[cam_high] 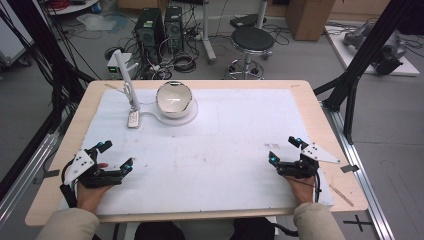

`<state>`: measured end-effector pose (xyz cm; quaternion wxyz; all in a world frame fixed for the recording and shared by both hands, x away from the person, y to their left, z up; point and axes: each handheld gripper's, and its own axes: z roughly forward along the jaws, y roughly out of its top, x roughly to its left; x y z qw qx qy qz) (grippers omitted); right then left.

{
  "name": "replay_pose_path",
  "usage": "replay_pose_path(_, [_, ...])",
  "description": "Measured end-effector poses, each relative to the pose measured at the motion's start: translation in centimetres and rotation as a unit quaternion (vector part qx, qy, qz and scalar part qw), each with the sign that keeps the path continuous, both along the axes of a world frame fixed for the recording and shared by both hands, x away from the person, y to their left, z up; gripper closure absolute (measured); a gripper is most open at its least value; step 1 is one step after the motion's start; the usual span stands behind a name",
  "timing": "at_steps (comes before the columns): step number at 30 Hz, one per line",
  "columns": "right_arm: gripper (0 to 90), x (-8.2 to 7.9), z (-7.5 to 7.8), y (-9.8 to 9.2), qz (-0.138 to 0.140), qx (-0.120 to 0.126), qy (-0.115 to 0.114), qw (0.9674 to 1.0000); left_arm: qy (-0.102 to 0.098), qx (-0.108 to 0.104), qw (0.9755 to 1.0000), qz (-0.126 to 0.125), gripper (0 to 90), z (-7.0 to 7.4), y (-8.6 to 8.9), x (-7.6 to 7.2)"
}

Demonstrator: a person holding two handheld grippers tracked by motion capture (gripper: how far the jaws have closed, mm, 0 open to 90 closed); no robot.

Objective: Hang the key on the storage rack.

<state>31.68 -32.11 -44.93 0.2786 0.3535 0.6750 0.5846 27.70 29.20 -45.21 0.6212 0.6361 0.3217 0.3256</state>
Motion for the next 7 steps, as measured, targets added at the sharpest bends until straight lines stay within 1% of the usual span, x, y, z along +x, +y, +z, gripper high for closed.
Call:
replay_pose_path(1, [0.7,0.02,0.00,-0.02,0.001,0.001,-0.001,1.0000,0.001,-0.004,1.0000,0.006,1.7,-0.04,0.03,-0.01])
replay_pose_path(3, [0.7,-0.03,0.00,-0.01,-0.001,0.002,0.002,1.0000,0.005,-0.005,0.9998,0.017,1.7,-0.03,0.03,0.03])
replay_pose_path(4, [0.7,0.01,0.00,-0.01,-0.001,0.000,-0.002,1.0000,0.007,-0.005,0.9998,0.018,1.7,-0.03,0.02,0.05])
replay_pose_path(6, [0.7,-0.03,0.00,0.03,-0.002,-0.002,-0.001,1.0000,0.007,-0.004,0.9998,0.020,1.7,-0.04,0.01,0.02])
replay_pose_path(7, [0.7,-0.01,0.00,0.04,-0.002,-0.001,-0.001,1.0000,0.003,-0.005,0.9997,0.022,1.7,-0.05,0.01,-0.01])
